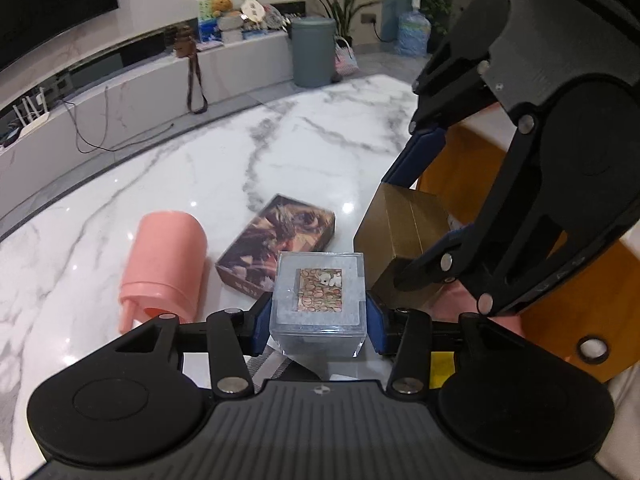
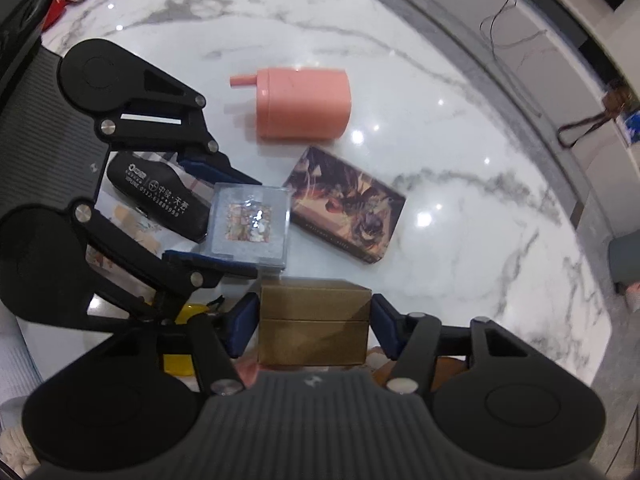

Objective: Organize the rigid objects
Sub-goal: 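Carry the clear box and kraft box into the orange box with both tools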

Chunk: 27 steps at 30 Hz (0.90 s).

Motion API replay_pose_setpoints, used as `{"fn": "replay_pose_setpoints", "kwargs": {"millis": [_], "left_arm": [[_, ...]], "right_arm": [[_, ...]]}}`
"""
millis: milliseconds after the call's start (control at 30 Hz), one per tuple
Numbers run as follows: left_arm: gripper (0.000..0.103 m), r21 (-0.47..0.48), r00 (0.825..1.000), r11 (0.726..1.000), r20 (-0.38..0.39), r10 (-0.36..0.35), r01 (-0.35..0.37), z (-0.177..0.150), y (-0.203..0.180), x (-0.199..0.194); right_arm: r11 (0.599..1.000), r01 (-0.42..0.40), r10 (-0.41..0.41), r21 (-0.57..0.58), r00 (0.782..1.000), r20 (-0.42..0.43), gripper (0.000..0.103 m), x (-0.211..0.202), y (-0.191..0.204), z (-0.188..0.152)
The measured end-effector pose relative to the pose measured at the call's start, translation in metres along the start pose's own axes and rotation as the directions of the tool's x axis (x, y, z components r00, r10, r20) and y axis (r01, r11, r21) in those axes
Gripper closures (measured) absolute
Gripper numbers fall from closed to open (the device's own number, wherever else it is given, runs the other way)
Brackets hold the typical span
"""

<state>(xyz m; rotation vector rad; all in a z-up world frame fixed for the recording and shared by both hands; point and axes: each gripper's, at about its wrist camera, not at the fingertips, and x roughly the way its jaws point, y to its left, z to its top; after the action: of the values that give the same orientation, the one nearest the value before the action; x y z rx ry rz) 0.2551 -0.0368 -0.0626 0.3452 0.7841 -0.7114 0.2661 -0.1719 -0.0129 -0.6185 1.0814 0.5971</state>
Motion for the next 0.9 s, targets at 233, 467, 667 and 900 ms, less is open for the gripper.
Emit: {"fn": "replay_pose_setpoints", "kwargs": {"millis": [233,467,667,900], "left_arm": [[0.050,-0.018,0.994,0.999,0.094,0.048,-0.046,0.018,-0.014,-0.064],[0.050,0.106,0.987,0.993,0.160,0.033,-0.050,0.050,-0.071,-0.110],[0.050,0.312,0.987,0.950,0.152,-0.045,-0.005,0.075,-0.142,-0.099],[0.050,0.370,0.996,0.926,0.021,-0.090,0.076,0.096,-0.198,-0.029]], "right_arm": [[0.998,0.033,-0.038,0.047,0.992,0.123,0.043,-0.069,-0.005,-0.009],[0.987,0.079,-0.105,0.141,0.977,0.186,0.043,-0.140,-0.014,-0.051],[0.975,0.131,-0.160,0.181,0.975,0.153,0.043,-0.164,-0.028,-0.120],[0.941,0.149,-0.166,0.303,0.986,0.031,0.043,-0.135,-0.067,-0.196]]}}
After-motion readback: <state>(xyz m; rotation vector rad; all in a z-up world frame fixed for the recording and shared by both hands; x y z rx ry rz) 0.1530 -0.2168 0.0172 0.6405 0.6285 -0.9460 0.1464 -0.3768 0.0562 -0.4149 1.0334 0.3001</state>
